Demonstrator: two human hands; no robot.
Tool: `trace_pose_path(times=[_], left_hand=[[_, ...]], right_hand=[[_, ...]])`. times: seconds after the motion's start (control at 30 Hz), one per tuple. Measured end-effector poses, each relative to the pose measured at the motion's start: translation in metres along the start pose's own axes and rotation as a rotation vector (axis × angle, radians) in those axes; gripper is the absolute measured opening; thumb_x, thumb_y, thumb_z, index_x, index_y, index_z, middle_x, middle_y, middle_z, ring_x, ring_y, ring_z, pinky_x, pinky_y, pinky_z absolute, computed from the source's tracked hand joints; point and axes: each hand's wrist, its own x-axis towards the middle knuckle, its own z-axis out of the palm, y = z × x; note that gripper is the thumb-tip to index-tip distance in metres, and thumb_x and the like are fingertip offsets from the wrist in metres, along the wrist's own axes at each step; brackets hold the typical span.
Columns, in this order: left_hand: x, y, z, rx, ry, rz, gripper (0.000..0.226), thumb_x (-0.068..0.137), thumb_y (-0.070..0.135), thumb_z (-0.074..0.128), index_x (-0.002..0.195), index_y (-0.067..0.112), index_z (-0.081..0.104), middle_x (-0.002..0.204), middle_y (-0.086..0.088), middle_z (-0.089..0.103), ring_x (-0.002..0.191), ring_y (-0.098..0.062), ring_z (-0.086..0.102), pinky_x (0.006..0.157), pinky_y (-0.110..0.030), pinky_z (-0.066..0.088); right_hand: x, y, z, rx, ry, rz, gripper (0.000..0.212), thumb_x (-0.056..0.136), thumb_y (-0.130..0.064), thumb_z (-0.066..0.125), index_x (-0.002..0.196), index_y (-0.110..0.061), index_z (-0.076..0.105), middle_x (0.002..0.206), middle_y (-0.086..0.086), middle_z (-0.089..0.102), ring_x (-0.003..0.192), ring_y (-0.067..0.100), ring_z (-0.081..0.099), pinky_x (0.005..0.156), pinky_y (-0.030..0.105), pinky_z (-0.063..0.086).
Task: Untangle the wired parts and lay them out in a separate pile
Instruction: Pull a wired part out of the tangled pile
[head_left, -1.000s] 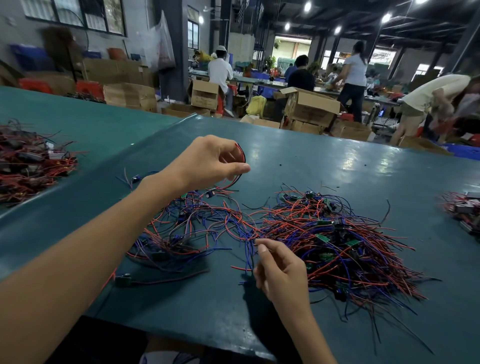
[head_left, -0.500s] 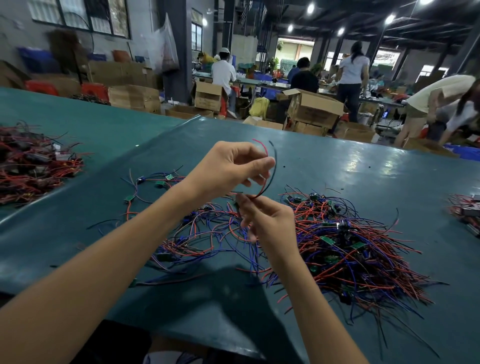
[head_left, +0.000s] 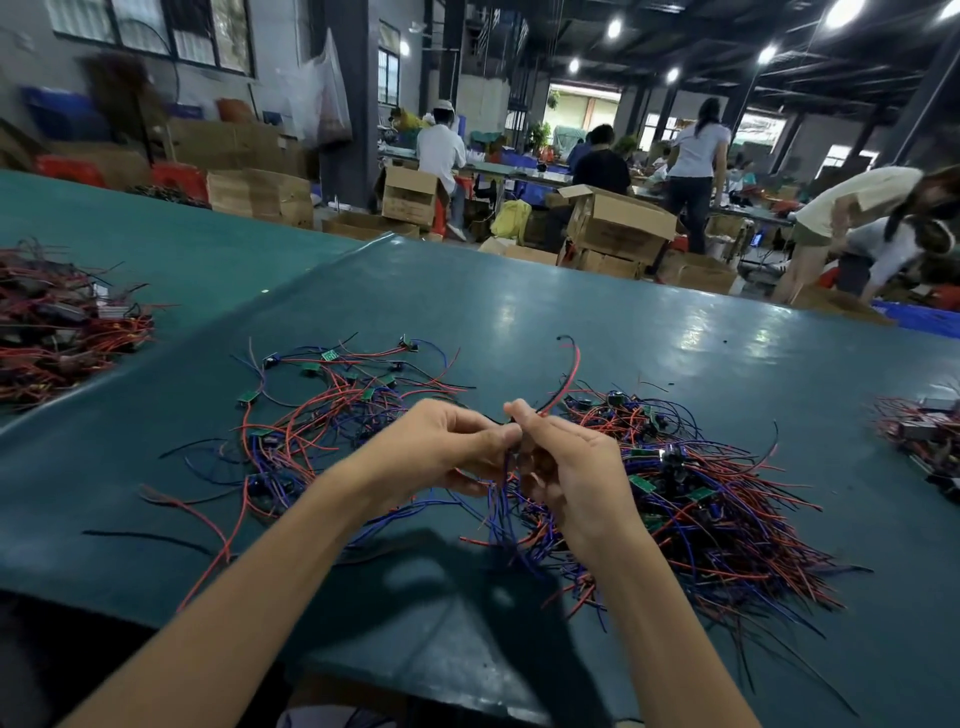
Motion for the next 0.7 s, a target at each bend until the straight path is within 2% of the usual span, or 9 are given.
trace_pose_path(times=[0.17,0.3,0.47,0.6,0.7], left_hand=[[0.006,-0.026,0.017,-0.126,0.067,0.068,0.024,0.088,0.045,0.075,0.085,0.021,0.077,0.065,0.0,0.061,0.059,-0.013,0.061,0.066,-0.032,0.057],[-0.001,-0.057,0.032,-0.241,0.177,0.07,0.033,0.075,0.048,0.079,0.084,0.016,0.077,0.076,-0.009,0.07,0.069,-0.021,0.067,0.07,-0.035,0.056],[-0.007,-0.077,0.035,-0.188,0.242,0.083,0.036,0.075,0.047,0.078,0.081,0.011,0.078,0.079,-0.015,0.073,0.071,-0.021,0.067,0.066,-0.027,0.054],[-0.007,-0.077,0.032,-0.222,0.212,0.063,0.04,0.075,0.049,0.077,0.079,0.009,0.077,0.073,-0.014,0.069,0.066,-0.021,0.064,0.068,-0.029,0.053],[-0.006,-0.075,0.031,-0.335,0.25,0.033,0.035,0.07,0.046,0.078,0.073,0.011,0.077,0.073,-0.013,0.067,0.061,-0.02,0.062,0.065,-0.031,0.05]], right_hand=[[0.0,0.0,-0.01,-0.101,-0.014,0.038,0.034,0.09,-0.028,0.073,0.093,0.005,0.074,0.073,0.012,0.058,0.05,0.013,0.043,0.047,0.025,0.028],[0.002,0.006,-0.022,-0.25,0.032,-0.051,0.042,0.091,-0.022,0.073,0.083,0.018,0.063,0.056,0.012,0.046,0.047,0.019,0.037,0.04,0.023,0.027],[0.012,0.006,-0.036,-0.3,0.13,-0.079,0.035,0.09,-0.016,0.075,0.071,0.012,0.067,0.053,0.015,0.049,0.041,0.017,0.036,0.038,0.02,0.024],[0.024,-0.007,-0.037,-0.169,0.165,0.007,0.024,0.088,-0.013,0.075,0.087,0.01,0.073,0.057,0.01,0.053,0.042,0.012,0.046,0.034,0.021,0.024],[0.031,-0.015,-0.035,-0.06,0.034,0.15,0.021,0.089,-0.017,0.074,0.096,0.003,0.074,0.062,0.001,0.057,0.049,0.008,0.051,0.034,0.018,0.026]])
